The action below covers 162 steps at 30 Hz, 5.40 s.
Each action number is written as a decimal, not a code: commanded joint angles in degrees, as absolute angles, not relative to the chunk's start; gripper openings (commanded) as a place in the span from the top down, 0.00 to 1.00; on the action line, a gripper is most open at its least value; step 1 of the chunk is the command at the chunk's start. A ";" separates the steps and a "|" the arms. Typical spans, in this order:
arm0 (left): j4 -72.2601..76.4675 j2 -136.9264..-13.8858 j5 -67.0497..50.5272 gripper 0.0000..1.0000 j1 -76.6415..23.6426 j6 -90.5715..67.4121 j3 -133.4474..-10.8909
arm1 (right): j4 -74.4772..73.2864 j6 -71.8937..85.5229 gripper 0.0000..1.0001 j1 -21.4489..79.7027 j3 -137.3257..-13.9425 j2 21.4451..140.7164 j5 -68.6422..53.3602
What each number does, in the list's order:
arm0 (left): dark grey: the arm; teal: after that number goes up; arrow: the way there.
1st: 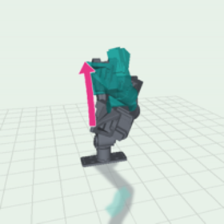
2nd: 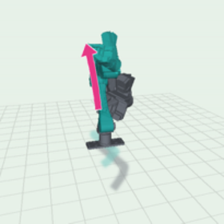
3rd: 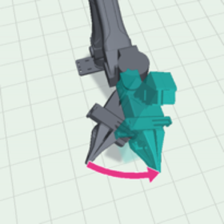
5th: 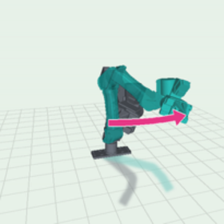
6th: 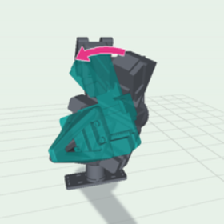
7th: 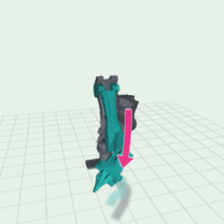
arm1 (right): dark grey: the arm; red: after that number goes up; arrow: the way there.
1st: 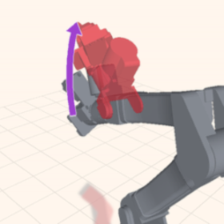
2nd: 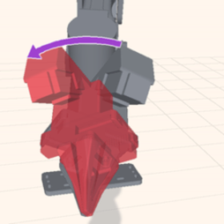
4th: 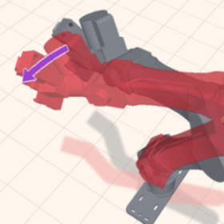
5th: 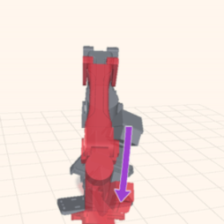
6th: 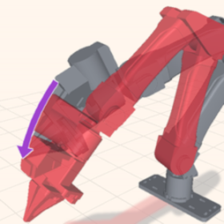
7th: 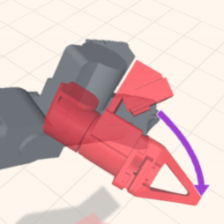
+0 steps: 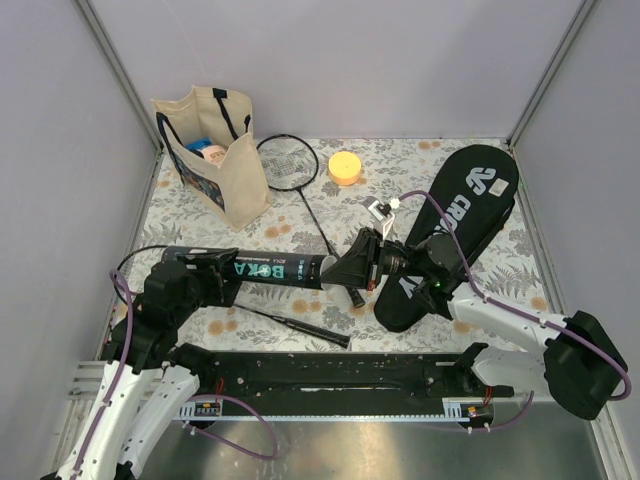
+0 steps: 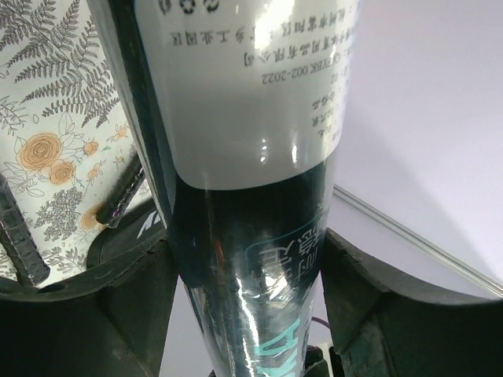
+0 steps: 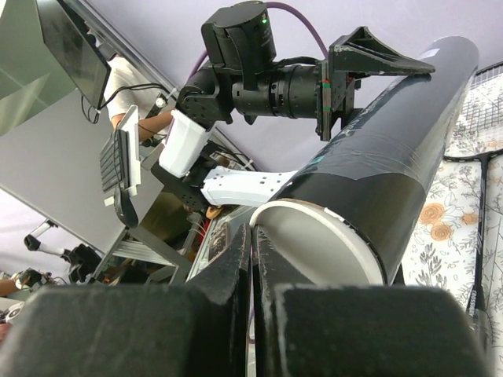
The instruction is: Pack up the badminton gear
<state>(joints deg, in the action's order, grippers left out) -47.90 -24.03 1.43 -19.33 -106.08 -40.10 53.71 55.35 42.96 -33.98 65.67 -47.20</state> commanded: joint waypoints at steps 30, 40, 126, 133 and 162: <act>-37.97 -20.56 -7.55 0.77 -19.78 -109.95 -40.96 | 50.09 61.16 0.75 34.90 -42.09 62.83 -56.41; -33.58 -21.71 -10.98 0.77 -19.78 -109.60 -40.43 | 78.82 82.25 0.78 34.72 -46.31 76.63 -63.99; -23.38 -27.69 -15.56 0.70 -19.60 -120.23 -34.63 | 85.78 4.04 0.03 50.97 -40.34 81.12 -38.41; -23.38 -27.60 -15.82 0.62 -19.69 -120.41 -33.58 | 85.69 7.29 0.14 51.42 -42.54 81.21 -37.27; -29.80 -24.08 -11.17 0.01 -19.69 -108.92 -34.28 | 85.08 15.46 0.64 43.08 -39.11 79.81 -10.72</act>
<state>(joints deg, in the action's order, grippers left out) -31.05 -24.36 -13.41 -19.68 -114.37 -33.98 72.60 11.88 46.46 -39.51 84.01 -14.33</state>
